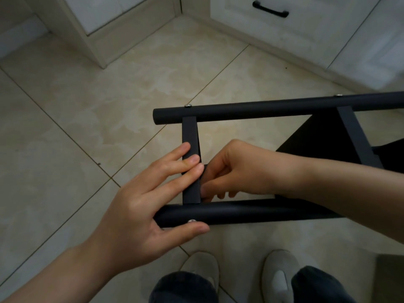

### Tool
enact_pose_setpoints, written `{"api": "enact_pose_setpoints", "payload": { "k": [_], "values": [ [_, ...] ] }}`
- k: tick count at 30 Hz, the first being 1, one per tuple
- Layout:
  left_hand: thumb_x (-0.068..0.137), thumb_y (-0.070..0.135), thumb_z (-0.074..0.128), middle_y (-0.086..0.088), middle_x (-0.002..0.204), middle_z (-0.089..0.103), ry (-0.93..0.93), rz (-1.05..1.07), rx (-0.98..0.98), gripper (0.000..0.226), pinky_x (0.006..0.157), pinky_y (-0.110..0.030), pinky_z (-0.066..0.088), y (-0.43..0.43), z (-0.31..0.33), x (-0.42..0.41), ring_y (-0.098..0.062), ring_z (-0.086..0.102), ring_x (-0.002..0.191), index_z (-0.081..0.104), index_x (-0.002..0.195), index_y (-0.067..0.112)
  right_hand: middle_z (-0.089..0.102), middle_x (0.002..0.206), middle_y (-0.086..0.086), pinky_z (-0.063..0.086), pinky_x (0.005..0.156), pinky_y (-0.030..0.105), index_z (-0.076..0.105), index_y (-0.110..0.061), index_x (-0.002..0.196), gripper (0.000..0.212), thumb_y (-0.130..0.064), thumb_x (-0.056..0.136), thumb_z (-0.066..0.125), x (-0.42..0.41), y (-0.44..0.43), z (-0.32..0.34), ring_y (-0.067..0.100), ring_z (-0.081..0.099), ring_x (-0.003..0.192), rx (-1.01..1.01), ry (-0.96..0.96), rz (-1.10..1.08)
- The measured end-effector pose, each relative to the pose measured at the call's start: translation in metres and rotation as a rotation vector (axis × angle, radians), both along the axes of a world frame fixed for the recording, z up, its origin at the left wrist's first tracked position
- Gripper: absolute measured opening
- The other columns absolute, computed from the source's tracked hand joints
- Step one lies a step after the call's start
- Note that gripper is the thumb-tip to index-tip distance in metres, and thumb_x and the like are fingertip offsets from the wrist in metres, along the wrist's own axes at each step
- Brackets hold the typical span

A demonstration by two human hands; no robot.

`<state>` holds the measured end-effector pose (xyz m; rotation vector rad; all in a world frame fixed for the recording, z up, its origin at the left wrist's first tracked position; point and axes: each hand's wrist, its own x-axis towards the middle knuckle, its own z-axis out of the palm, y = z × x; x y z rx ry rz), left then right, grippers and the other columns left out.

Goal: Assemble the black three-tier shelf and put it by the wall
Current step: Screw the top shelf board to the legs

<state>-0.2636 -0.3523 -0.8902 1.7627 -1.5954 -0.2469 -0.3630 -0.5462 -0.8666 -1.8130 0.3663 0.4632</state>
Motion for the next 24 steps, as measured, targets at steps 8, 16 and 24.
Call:
{"api": "enact_pose_setpoints", "payload": {
  "k": [8,16,24],
  "values": [
    [0.090,0.048,0.066,-0.012,0.139,0.055,-0.001,0.008,0.007,0.066,0.118,-0.040,0.037,-0.0010,0.0022,-0.0013,-0.027,0.040,0.146,0.053,0.134,0.000,0.076,0.082,-0.003,0.055,0.068,0.017,0.078,-0.024,0.082,0.009,-0.022,0.088,0.071,-0.0025,-0.0025,-0.0014,0.003,0.065,0.071,0.127,0.071,-0.030],
    [0.091,0.047,0.066,-0.011,0.140,0.054,0.001,0.003,-0.001,0.064,0.118,-0.040,0.037,-0.0004,0.0008,-0.0012,-0.028,0.040,0.146,0.053,0.134,0.001,0.077,0.089,-0.001,0.052,0.065,0.014,0.078,-0.015,0.093,0.012,-0.021,0.091,0.068,0.0003,-0.0035,-0.0023,0.003,0.064,0.074,0.203,0.132,-0.058],
    [0.091,0.047,0.067,-0.009,0.141,0.054,0.004,-0.006,-0.012,0.064,0.117,-0.041,0.037,-0.0007,-0.0006,-0.0003,-0.028,0.040,0.146,0.051,0.136,0.005,0.074,0.086,0.003,0.056,0.076,0.025,0.077,-0.013,0.089,0.010,-0.018,0.090,0.068,0.0026,-0.0026,-0.0079,0.010,0.066,0.079,0.267,0.200,-0.018]
  ]
}}
